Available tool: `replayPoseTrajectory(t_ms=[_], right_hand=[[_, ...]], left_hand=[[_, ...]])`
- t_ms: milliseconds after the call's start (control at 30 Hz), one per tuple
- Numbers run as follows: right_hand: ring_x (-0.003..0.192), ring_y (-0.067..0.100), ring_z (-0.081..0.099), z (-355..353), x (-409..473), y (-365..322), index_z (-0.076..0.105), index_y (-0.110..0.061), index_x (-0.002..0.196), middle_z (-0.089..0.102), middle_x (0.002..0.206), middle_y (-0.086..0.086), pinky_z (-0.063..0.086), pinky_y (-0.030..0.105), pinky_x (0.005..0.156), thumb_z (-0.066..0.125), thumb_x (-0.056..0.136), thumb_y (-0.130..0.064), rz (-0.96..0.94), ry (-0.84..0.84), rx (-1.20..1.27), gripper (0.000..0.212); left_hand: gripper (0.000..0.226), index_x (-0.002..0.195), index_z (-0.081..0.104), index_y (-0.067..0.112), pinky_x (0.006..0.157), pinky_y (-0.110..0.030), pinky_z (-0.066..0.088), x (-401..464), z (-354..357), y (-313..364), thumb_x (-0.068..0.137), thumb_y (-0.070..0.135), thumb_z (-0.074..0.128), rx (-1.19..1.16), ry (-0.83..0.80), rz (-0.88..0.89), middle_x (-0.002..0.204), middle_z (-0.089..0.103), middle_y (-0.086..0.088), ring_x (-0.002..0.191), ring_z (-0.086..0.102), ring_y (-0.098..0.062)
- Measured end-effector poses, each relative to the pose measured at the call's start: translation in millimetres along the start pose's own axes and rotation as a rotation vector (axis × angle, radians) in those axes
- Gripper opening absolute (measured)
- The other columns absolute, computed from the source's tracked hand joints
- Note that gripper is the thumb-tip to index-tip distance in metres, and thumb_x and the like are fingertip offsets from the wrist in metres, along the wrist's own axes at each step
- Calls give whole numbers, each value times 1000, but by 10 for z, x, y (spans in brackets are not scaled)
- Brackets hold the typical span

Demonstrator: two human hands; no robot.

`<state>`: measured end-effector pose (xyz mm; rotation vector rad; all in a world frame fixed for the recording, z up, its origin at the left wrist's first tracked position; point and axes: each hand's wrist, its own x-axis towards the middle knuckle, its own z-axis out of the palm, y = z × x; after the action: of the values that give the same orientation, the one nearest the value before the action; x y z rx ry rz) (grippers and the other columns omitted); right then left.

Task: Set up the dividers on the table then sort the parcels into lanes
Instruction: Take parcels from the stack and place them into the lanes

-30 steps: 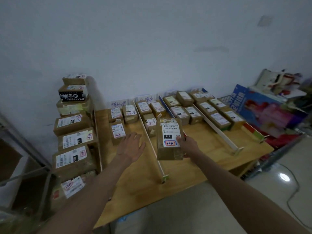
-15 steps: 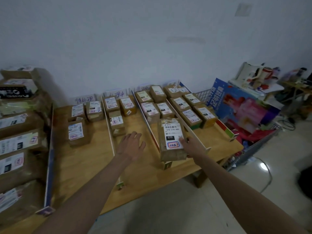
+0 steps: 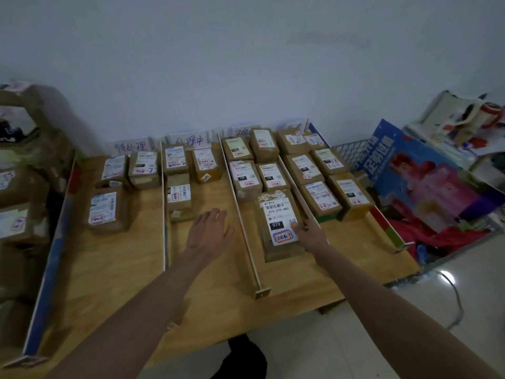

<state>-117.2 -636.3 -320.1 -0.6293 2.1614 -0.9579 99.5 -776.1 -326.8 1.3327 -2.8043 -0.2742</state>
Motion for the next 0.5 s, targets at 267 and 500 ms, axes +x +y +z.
replayPoseTrajectory(t_ms=[267,500], right_hand=[[93,15,67,280,841,63,59,-12,116,69,102,1,58,36,81,53,99,-37,37,-136,-9,31],[91,14,65,599,1308,222,54,-11,127,67,110,5,52,23,66,50,101,-35,80,-245,-11,35]], left_hand=[[52,146,40,17,109,-40,35,622,286,-118,101,42,38,-14,23,-79,149,43,-4,134,43,-23],[53,147,41,17,111,-40,33,883,532,-316,102,44,36,7,-12,-153,148,45,-4,135,43,-22]])
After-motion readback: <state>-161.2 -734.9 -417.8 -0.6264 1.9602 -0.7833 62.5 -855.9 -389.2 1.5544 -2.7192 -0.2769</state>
